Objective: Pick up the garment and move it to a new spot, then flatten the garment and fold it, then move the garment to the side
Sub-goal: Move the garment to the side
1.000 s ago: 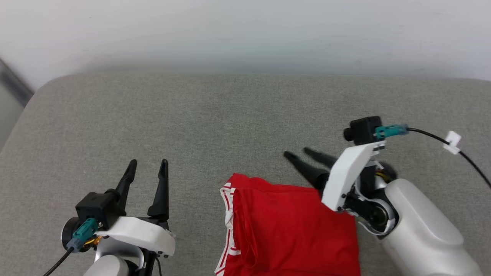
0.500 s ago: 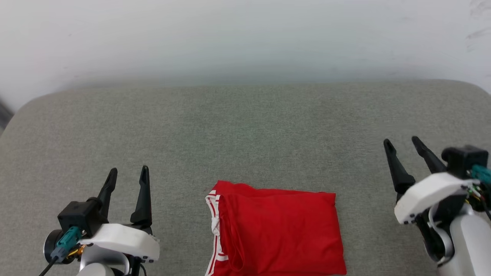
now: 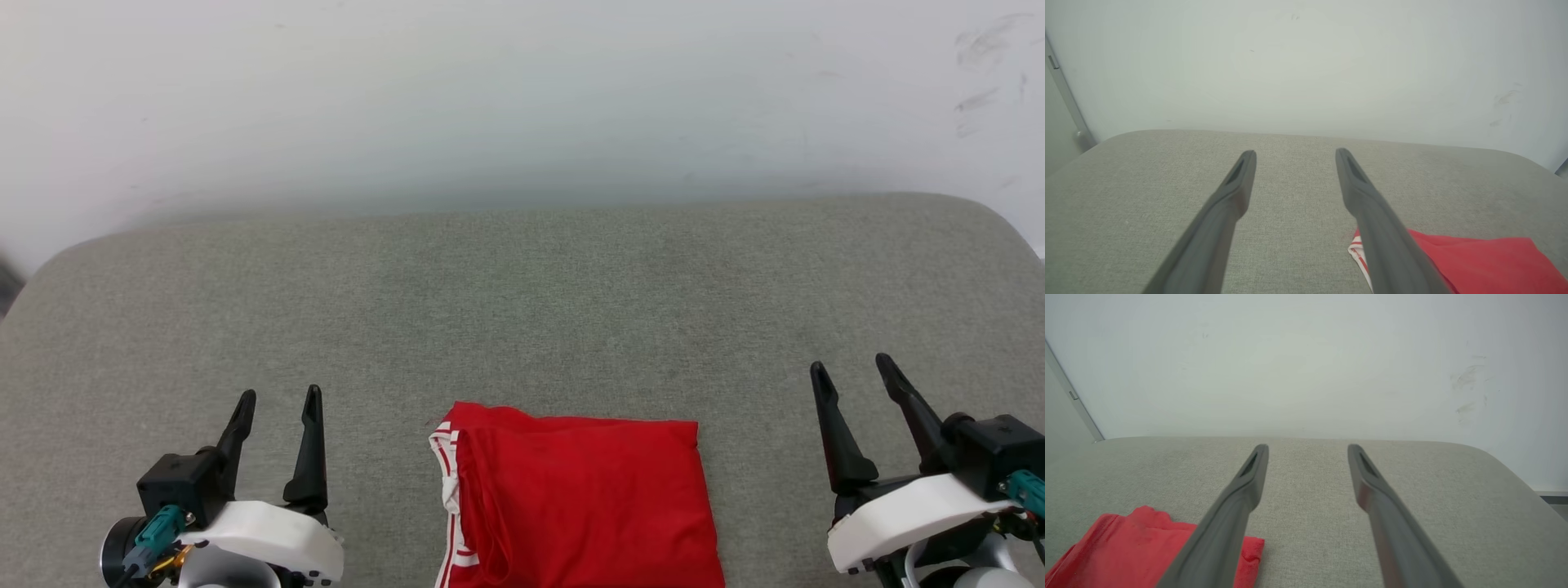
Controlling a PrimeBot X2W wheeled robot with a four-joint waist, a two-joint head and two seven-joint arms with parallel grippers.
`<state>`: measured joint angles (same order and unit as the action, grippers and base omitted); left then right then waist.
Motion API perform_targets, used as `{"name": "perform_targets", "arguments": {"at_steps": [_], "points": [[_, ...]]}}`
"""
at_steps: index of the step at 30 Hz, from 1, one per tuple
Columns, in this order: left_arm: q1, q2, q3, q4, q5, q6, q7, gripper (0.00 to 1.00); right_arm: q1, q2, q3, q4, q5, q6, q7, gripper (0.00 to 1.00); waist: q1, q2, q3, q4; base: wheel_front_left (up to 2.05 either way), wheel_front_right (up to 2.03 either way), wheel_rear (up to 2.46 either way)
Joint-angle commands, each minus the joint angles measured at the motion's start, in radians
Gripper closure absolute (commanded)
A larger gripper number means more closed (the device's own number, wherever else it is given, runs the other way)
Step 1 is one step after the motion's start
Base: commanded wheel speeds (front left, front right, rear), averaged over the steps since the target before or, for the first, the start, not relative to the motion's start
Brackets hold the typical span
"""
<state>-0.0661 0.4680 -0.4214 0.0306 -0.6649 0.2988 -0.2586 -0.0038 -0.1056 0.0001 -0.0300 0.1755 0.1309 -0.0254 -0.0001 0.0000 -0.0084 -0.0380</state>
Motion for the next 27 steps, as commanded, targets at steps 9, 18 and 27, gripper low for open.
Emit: {"name": "perform_targets", "arguments": {"at_steps": [9, 18, 27], "points": [[0.009, -0.006, 0.016, 0.004, 0.005, 0.001, -0.006, 0.0, 0.025, 0.018, -0.007, -0.031, -0.009, 0.0, 0.046, 0.0, 0.0001, 0.0, 0.005, -0.008, 0.0, 0.0, 0.0], [-0.015, -0.025, 0.064, -0.02, 0.01, -0.007, -0.008, 0.0, 0.0, -0.013, -0.198, 0.101, 0.18, 0.0, 0.34, 0.0, 0.0001, 0.0, 0.044, 0.005, 0.0, 0.0, 0.0], [-0.055, -0.066, 0.123, -0.043, 0.058, -0.044, -0.008, 0.0, -0.098, 0.035, -0.341, 0.225, 0.414, 0.0, 0.827, 0.0, 0.0001, 0.0, 0.127, 0.056, 0.0, 0.0, 0.0]]}}
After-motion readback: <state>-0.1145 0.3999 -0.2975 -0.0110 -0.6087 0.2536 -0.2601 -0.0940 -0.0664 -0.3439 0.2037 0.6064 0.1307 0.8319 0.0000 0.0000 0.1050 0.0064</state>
